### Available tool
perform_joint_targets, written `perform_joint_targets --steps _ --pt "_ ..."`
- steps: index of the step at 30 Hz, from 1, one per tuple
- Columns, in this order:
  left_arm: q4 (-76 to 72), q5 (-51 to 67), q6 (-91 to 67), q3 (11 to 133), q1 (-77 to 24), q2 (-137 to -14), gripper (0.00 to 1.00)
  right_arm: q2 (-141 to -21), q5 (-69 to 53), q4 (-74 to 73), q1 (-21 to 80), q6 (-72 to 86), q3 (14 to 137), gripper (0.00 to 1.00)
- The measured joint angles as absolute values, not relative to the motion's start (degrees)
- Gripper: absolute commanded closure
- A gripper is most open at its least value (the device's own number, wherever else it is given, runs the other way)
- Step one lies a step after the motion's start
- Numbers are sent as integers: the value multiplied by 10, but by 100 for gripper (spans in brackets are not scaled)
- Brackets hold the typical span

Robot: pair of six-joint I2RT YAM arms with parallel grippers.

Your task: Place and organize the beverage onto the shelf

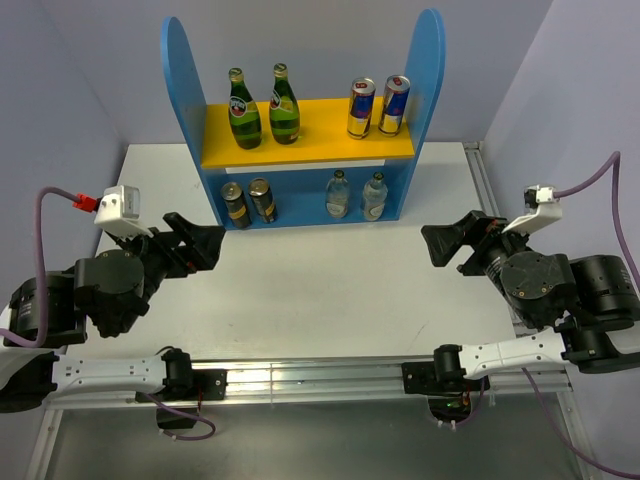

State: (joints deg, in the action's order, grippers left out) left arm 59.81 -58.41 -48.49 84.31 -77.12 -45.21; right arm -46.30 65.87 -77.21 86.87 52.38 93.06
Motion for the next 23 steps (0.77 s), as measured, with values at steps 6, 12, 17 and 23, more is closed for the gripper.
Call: perform_joint_targets --steps 6,12,17,23 --pt "598 -587 -485 841 -771 -452 1 -448 656 -772 869 519 921 0" --pt "589 -589 -476 832 -771 -452 1 -446 655 -771 869 517 920 0" --pt "587 -591 -474 831 -771 -454 0 -444 654 -771 869 515 910 0" --pt "582 -603 -469 825 -771 -461 1 -439 655 -770 869 513 903 0"
